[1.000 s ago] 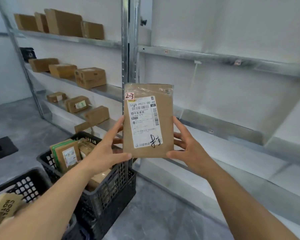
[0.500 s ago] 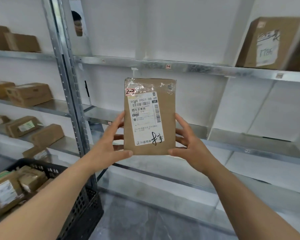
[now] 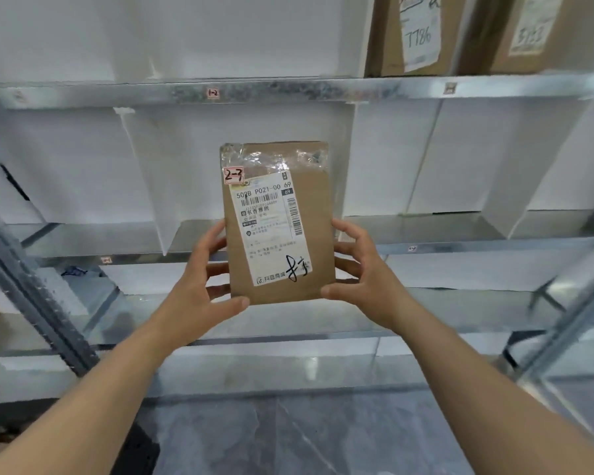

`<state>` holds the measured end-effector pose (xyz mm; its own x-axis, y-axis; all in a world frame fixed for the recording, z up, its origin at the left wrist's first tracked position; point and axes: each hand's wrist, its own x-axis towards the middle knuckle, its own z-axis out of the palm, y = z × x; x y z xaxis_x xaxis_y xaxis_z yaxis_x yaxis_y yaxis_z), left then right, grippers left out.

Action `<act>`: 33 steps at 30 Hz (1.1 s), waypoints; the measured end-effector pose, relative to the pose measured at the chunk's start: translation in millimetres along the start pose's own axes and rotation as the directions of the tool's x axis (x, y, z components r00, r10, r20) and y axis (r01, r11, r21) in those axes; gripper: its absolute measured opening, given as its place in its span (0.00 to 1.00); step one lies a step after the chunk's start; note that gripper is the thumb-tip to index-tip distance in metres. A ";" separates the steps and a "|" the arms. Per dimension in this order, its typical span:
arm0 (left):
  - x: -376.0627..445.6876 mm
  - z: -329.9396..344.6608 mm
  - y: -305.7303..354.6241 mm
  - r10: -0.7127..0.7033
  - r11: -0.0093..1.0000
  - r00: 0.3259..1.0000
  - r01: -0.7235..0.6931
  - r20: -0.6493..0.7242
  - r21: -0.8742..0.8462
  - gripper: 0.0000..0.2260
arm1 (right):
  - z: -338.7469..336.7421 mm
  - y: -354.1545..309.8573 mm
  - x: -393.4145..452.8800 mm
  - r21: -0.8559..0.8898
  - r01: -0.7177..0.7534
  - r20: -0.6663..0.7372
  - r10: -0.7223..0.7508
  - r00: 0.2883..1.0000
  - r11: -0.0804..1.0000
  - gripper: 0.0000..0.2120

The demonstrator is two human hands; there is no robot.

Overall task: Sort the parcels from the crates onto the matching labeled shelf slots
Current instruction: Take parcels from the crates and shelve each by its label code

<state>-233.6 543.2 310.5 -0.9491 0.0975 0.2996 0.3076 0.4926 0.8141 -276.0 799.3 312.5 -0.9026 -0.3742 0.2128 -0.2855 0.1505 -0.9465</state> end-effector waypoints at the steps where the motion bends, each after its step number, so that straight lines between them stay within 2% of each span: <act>1: 9.4 4.1 -4.0 0.013 1.000 1.000 -0.013 0.026 -0.004 0.48 | -3.6 2.9 0.9 -0.003 -0.020 -0.027 0.020 0.999 1.000 0.44; 8: 63.0 43.3 -21.3 0.095 0.993 0.987 -0.085 0.128 -0.080 0.47 | -35.3 16.6 3.5 -0.062 -0.086 -0.170 0.075 0.983 0.994 0.44; 15: 91.4 69.4 -29.3 0.114 0.987 0.967 -0.085 0.227 -0.135 0.48 | -58.0 34.6 1.2 -0.072 -0.131 -0.228 0.111 0.967 0.989 0.44; 23: 111.9 118.8 -16.9 0.052 0.993 0.971 -0.026 0.234 -0.115 0.48 | -109.9 62.3 5.3 -0.057 -0.145 -0.195 0.131 0.972 0.988 0.43; 33: 140.3 226.1 23.1 -0.007 0.994 0.982 0.027 0.187 -0.105 0.47 | -223.1 103.3 2.6 -0.090 -0.146 -0.142 0.132 0.981 0.985 0.44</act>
<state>-375.0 763.7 258.9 -0.9473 0.2539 0.1955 0.2870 0.4012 0.8699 -379.7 1018.1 269.4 -0.9689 -0.2170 0.1185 -0.1790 0.2853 -0.9416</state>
